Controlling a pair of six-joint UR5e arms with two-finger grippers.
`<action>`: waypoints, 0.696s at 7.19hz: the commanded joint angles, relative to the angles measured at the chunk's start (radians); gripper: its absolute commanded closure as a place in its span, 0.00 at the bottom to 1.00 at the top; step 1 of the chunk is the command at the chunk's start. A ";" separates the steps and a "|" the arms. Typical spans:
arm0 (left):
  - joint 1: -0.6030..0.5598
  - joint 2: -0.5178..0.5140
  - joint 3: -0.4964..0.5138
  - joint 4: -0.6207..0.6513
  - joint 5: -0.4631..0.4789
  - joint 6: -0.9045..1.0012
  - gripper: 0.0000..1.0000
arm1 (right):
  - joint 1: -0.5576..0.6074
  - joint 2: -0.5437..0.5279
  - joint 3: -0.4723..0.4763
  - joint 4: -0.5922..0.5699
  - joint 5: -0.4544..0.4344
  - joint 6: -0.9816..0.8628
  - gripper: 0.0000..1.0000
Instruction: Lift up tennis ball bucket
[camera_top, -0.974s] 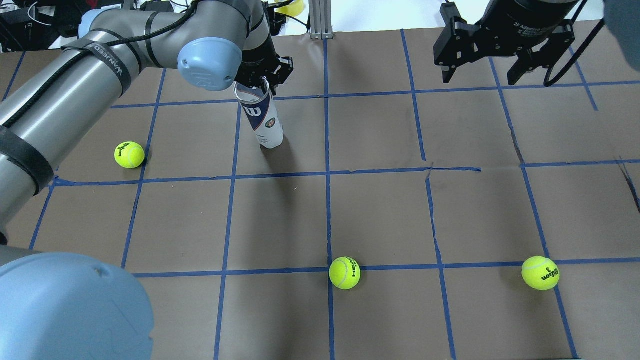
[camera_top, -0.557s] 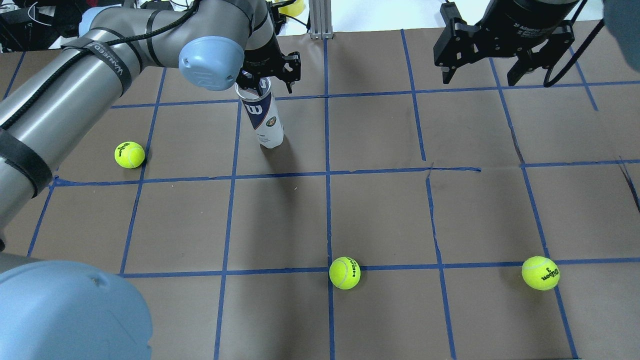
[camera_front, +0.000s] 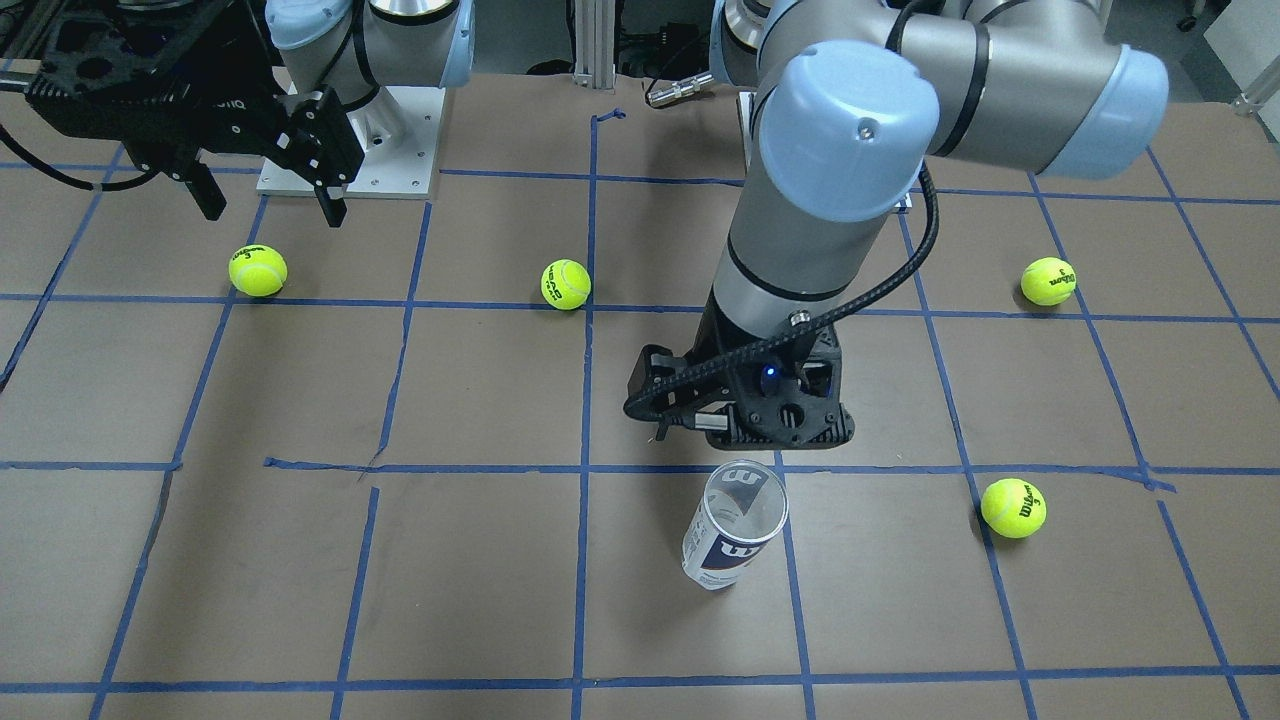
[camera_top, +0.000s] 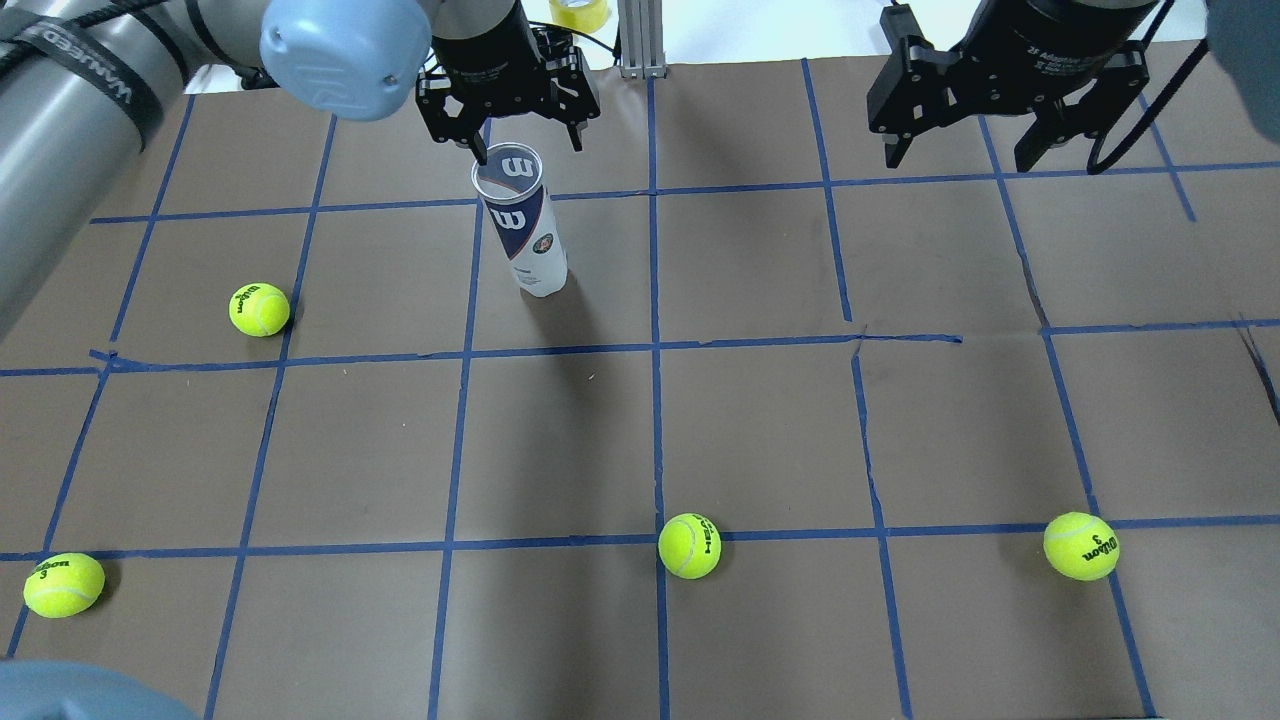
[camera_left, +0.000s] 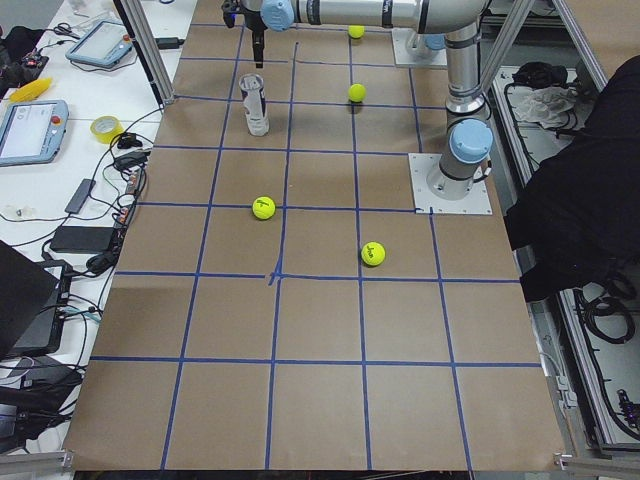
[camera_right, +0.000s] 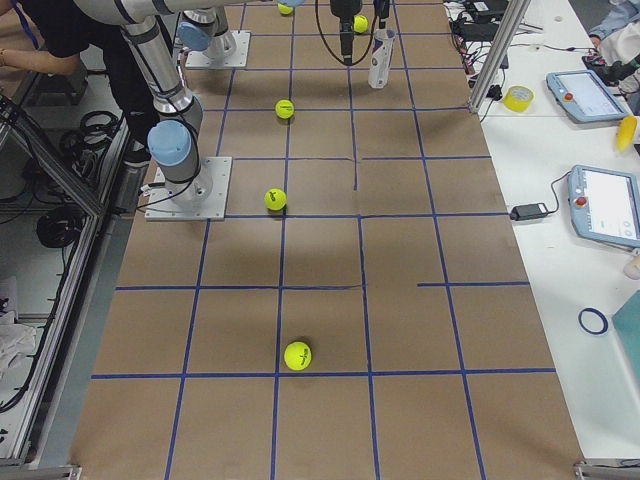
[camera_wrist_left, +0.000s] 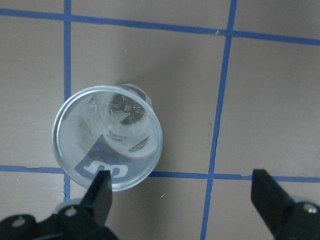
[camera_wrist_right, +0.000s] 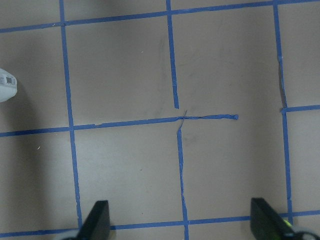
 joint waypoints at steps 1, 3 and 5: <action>0.093 0.106 -0.010 -0.136 0.021 0.130 0.00 | 0.000 0.000 0.001 0.000 0.000 -0.001 0.00; 0.210 0.208 -0.090 -0.163 0.025 0.295 0.00 | 0.000 0.000 0.001 0.001 0.000 -0.003 0.00; 0.245 0.326 -0.234 -0.163 0.025 0.303 0.00 | 0.000 0.000 0.001 0.001 0.000 -0.004 0.00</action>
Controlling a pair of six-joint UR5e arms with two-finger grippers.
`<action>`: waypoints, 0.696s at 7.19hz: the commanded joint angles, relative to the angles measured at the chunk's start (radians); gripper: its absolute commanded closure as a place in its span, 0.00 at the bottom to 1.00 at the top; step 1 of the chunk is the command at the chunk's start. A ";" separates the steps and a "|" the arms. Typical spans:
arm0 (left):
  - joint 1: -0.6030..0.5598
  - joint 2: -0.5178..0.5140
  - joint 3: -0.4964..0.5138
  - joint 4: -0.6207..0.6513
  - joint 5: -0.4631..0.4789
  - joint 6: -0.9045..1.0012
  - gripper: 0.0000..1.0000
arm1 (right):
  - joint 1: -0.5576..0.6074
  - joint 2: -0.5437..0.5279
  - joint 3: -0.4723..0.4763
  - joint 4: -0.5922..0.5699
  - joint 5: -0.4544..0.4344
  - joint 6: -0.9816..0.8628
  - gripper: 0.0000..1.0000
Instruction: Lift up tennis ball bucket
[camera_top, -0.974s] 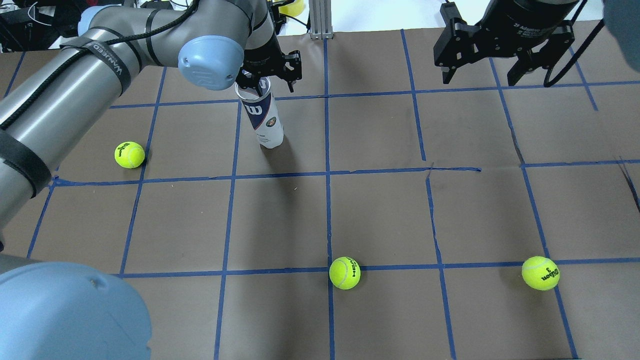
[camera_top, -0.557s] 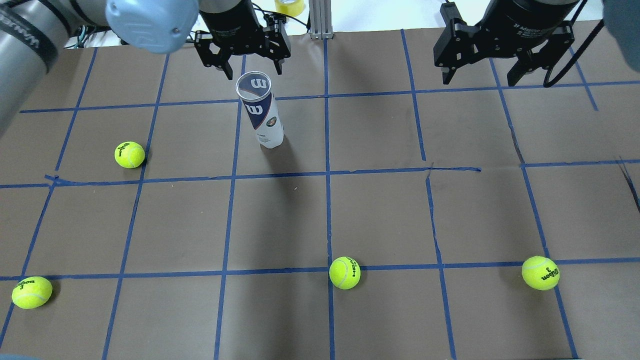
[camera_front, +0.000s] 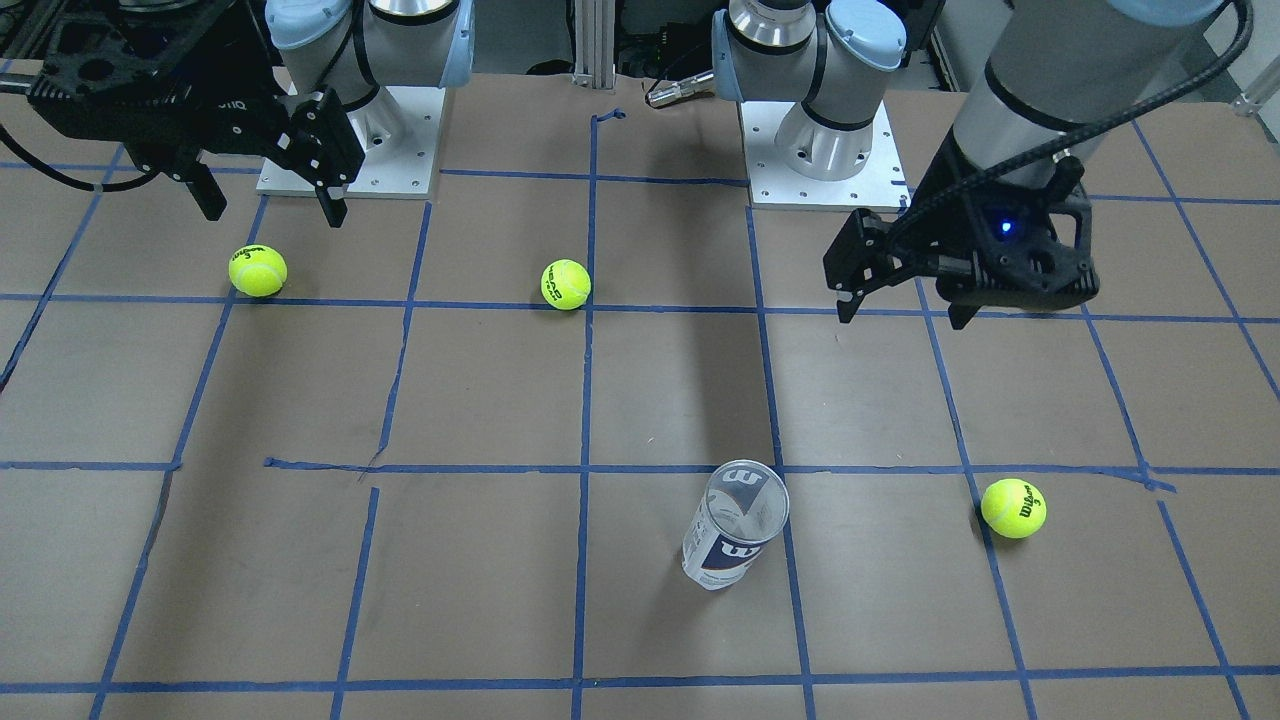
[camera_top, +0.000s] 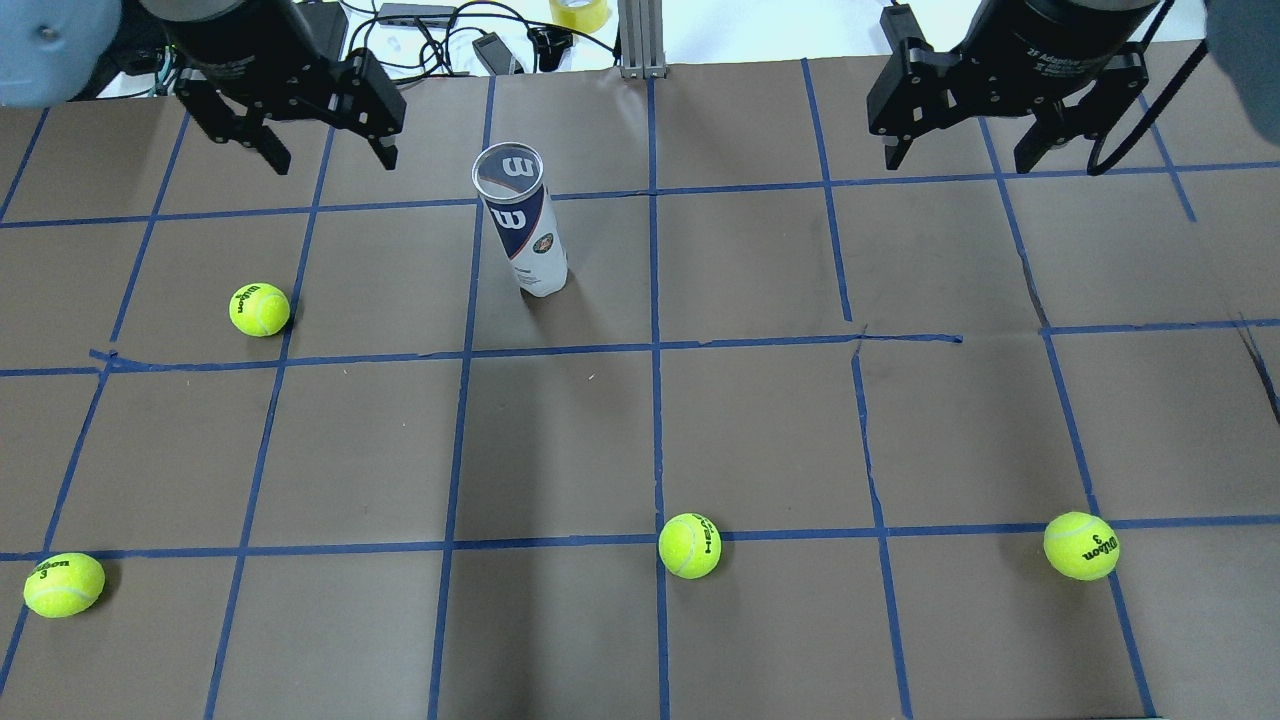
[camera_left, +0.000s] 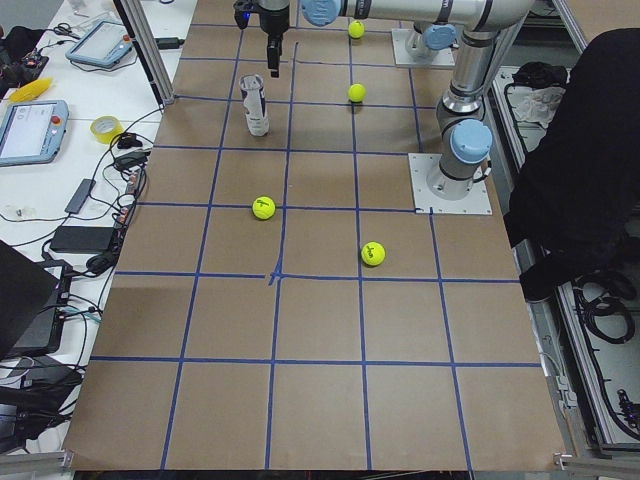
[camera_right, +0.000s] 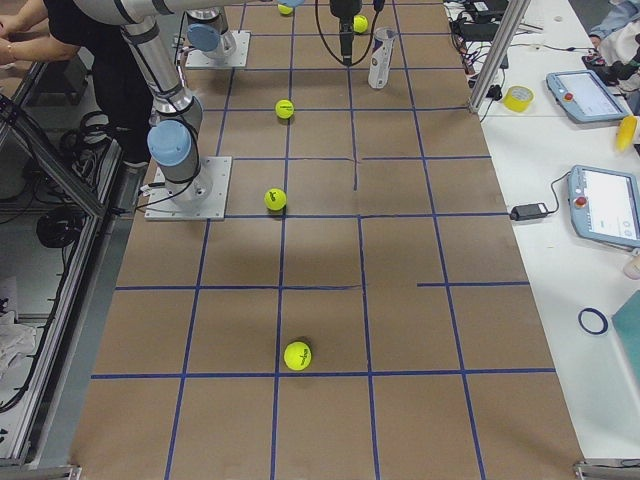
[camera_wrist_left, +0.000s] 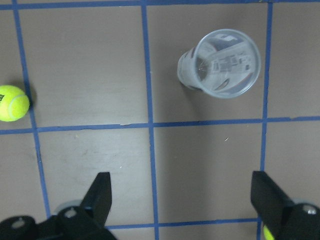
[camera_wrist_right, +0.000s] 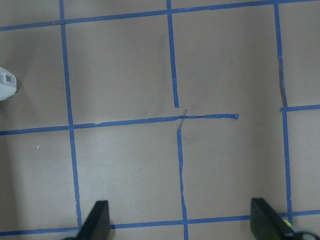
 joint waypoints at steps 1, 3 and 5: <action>0.022 0.111 -0.122 -0.004 0.002 0.005 0.00 | 0.000 0.000 0.000 -0.001 0.000 -0.001 0.00; 0.033 0.127 -0.147 -0.004 0.009 0.005 0.00 | 0.000 0.000 0.000 0.000 0.000 -0.002 0.00; 0.032 0.130 -0.158 -0.004 0.008 0.005 0.00 | 0.000 0.000 0.000 0.000 0.000 -0.002 0.00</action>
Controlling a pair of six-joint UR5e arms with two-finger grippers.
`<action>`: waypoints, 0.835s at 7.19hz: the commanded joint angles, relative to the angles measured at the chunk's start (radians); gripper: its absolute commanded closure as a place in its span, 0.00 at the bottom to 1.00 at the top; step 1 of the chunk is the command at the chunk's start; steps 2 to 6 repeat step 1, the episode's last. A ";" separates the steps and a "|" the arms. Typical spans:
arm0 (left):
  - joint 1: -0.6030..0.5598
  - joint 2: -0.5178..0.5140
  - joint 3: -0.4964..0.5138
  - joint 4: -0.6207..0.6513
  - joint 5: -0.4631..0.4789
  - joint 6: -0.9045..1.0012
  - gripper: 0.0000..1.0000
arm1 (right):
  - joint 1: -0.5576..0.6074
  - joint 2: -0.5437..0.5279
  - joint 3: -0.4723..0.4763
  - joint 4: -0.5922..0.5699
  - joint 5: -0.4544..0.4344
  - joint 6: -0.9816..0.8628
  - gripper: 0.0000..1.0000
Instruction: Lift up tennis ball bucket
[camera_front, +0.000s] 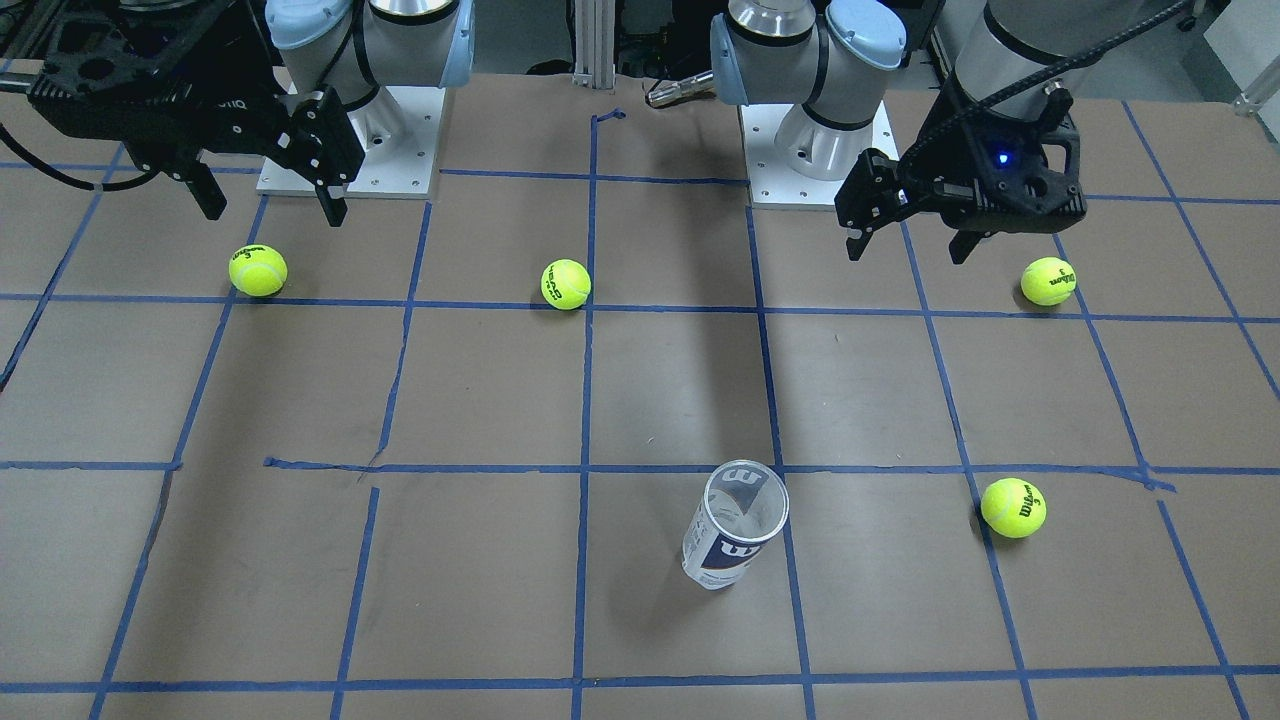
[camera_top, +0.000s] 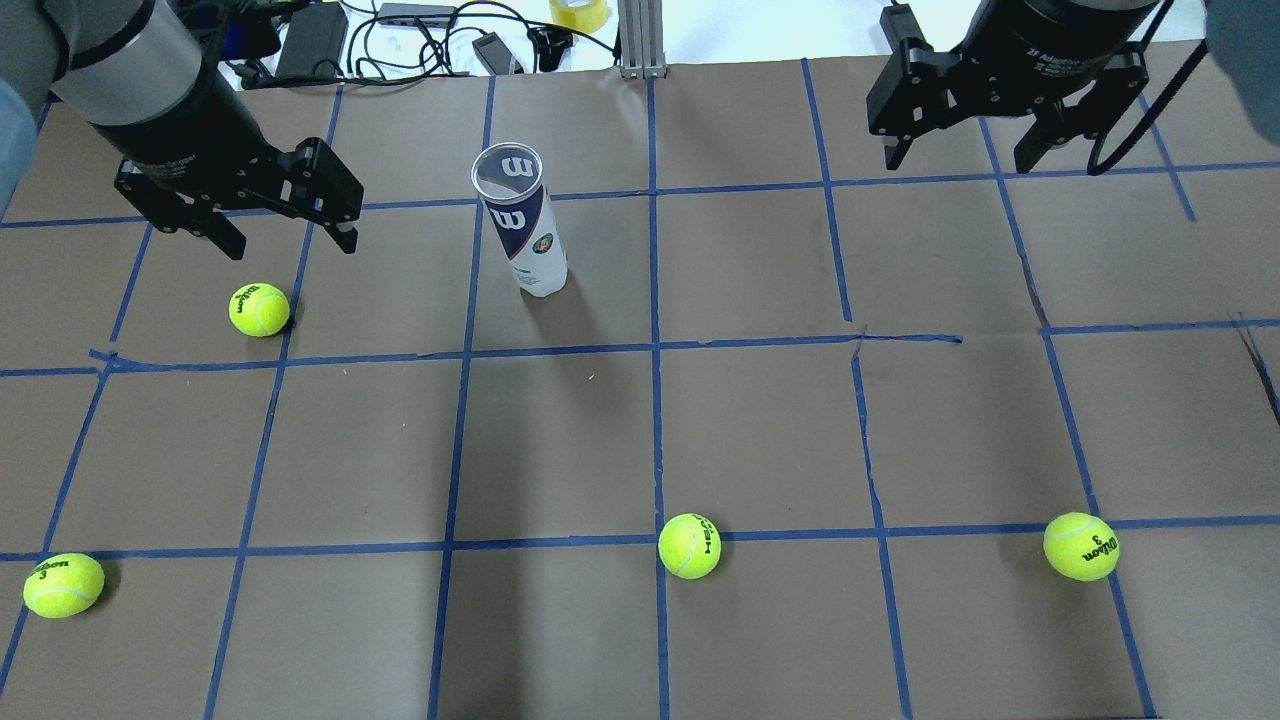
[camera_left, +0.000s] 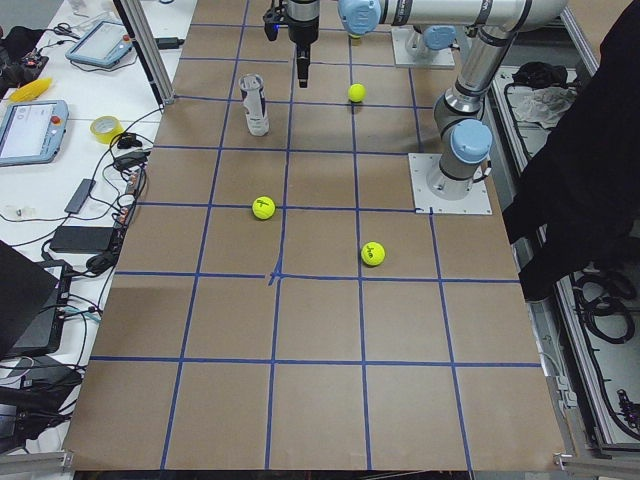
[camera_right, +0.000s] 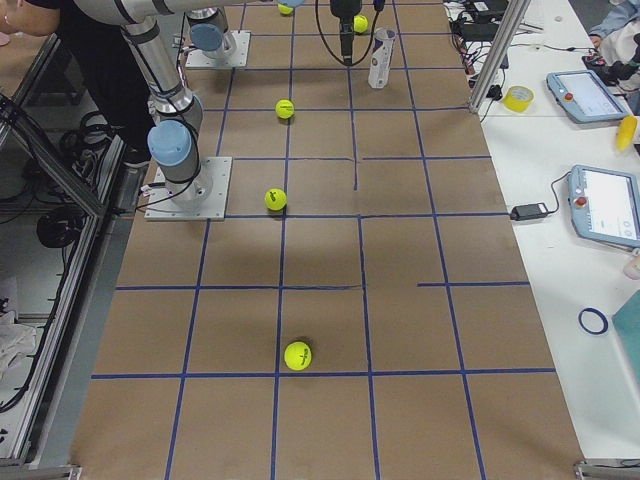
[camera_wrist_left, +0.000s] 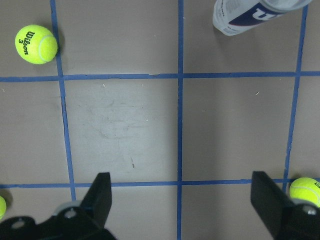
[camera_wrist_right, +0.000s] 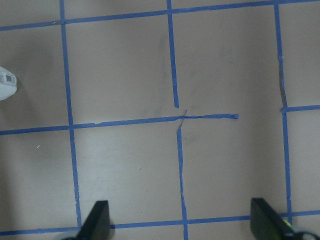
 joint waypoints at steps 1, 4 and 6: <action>0.002 0.002 -0.007 0.000 0.001 0.000 0.00 | 0.000 0.000 0.000 0.000 0.000 0.000 0.00; 0.002 0.002 -0.007 0.000 0.001 0.000 0.00 | 0.000 0.000 0.000 0.000 0.000 0.000 0.00; 0.002 0.002 -0.007 0.000 0.001 0.000 0.00 | 0.000 0.000 0.000 0.000 0.000 0.000 0.00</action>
